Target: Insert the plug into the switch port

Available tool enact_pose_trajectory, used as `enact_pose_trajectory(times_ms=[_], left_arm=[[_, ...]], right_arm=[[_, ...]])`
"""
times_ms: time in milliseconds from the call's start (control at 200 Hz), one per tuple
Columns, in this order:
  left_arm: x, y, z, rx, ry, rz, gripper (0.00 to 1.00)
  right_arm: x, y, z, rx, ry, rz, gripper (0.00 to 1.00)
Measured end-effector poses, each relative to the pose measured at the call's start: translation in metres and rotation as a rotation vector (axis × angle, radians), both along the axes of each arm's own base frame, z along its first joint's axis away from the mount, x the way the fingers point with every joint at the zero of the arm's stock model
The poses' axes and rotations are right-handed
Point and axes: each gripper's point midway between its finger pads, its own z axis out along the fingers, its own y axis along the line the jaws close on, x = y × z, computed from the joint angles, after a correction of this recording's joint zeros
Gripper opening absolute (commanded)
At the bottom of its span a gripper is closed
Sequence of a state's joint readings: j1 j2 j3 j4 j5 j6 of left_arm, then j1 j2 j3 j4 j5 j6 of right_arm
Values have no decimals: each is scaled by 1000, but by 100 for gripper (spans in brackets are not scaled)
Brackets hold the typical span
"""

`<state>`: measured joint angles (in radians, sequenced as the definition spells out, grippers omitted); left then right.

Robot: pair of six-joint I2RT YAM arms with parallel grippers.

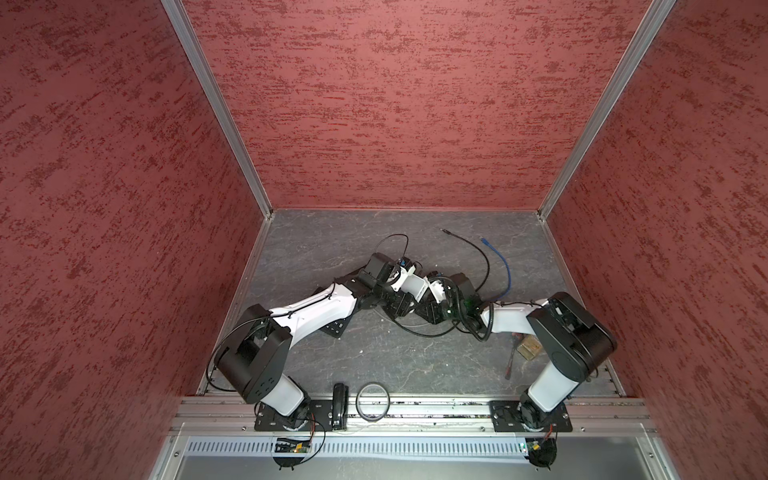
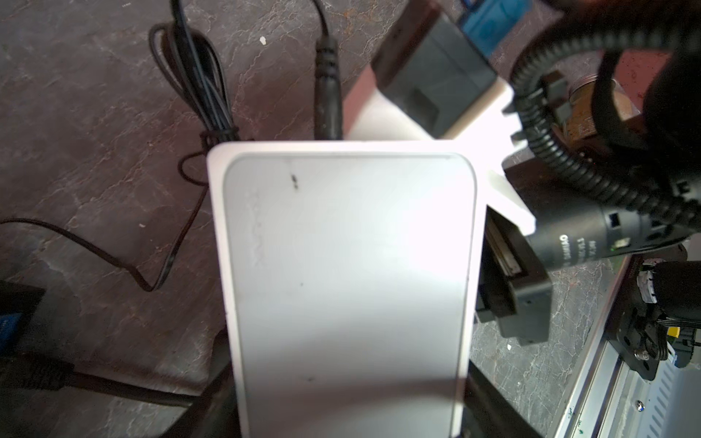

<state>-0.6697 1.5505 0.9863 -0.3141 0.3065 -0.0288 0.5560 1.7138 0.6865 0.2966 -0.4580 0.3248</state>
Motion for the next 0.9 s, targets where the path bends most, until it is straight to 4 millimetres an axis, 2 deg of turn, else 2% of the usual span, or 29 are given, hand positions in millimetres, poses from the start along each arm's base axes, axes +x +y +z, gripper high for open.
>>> enact_pose_trajectory(times_ms=[165,281,351,526,671,801,897], left_arm=[[1,-2,-2,6,-2,-8,14],[4,-5,-9,22,5,-20,14],[7,-8,-15,39,10,-27,14],[18,-21,-25,90,11,-39,14],[22,-27,-43,151,38,-51,14],[17,-32,-56,194,57,-71,14],[13,-31,-59,213,65,-77,14]], right_arm=[[35,-6,2,-15,-30,-67,31],[56,-14,-7,-50,-36,-110,32],[65,-20,-14,-77,-33,-126,33],[85,-41,-12,-146,-65,-148,35],[80,-61,-9,-225,-87,-117,35],[68,-72,22,-194,-154,-99,36],[71,-79,43,-179,-203,-112,36]])
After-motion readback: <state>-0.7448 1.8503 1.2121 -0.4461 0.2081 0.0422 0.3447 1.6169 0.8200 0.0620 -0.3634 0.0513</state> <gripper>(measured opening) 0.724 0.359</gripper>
